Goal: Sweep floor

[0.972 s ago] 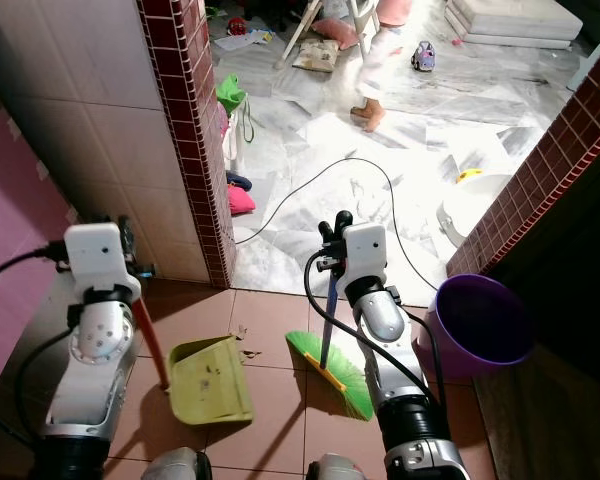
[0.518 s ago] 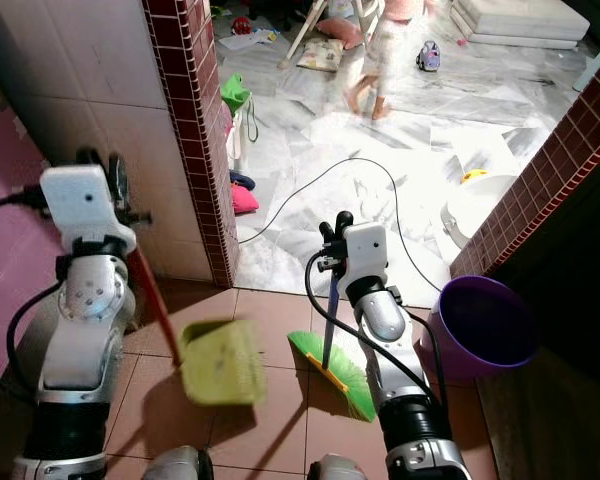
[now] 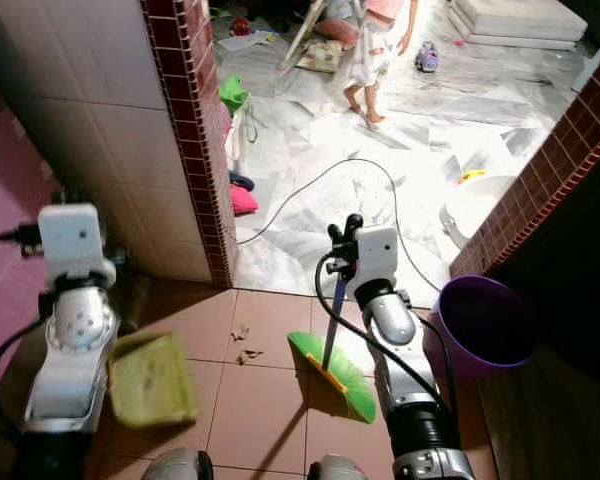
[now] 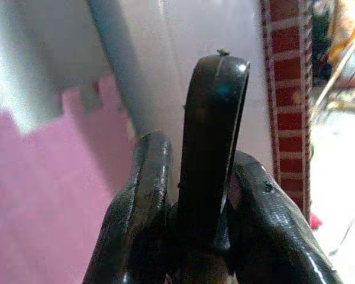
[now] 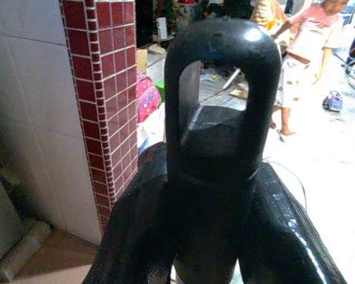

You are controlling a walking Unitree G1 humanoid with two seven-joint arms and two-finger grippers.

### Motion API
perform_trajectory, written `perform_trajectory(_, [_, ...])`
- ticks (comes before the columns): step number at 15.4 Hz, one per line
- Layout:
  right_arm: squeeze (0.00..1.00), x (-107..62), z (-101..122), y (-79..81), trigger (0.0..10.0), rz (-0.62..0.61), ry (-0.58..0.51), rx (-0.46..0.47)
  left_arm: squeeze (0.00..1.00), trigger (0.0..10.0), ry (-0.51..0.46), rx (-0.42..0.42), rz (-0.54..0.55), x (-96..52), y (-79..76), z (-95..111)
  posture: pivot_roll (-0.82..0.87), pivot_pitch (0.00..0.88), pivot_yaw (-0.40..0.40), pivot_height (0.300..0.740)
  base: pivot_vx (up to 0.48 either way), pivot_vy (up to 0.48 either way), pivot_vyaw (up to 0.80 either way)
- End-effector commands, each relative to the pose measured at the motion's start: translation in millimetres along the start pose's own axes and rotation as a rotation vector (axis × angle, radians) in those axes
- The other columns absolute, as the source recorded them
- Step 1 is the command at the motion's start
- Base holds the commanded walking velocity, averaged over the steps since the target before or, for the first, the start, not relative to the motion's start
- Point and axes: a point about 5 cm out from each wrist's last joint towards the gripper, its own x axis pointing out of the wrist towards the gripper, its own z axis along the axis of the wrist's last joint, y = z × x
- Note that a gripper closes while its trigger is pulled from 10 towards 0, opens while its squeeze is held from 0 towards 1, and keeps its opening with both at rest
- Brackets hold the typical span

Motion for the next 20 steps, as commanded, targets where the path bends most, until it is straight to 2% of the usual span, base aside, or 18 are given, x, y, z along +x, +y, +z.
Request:
perform_trajectory(1, [0.0, 0.6, 3.7, 0.6, 10.0, 0.003, -0.005, 0.023, 0.0, 10.0, -0.046, -0.053, -0.004, 1.9, -1.9, 10.3, -0.06, 0.0, -0.018, 0.74, 0.0, 0.0, -0.8])
perform_trajectory(2, [0.0, 0.0, 4.6, 0.0, 10.0, 0.004, -0.008, 0.02, 0.0, 10.0, -0.058, -0.024, -0.005, 1.9, -0.9, 8.5, -0.06, 0.0, -0.022, 0.74, 0.0, 0.0, -0.8])
perform_trajectory(4, [0.0, -0.6, 5.2, -0.5, 10.0, 0.007, -0.008, 0.017, 0.0, 10.0, -0.054, -0.016, -0.001, 3.3, -0.3, 6.7, -0.06, 0.0, -0.025, 0.74, 0.0, 0.0, -0.31])
perform_trajectory(12, [0.0, -4.5, 7.0, -2.5, 10.0, 0.016, -0.001, 0.005, 0.0, 10.0, -0.07, -0.033, -0.012, 7.7, -6.0, 9.1, -0.08, 0.0, -0.024, 0.74, 0.285, 0.0, 0.0])
perform_trajectory(20, [0.0, -6.0, 7.0, -2.3, 10.0, 0.018, 0.005, 0.007, 0.0, 10.0, -0.069, -0.043, -0.016, 7.8, -6.7, 8.9, -0.08, 0.0, -0.023, 0.74, 0.36, 0.306, 0.0])
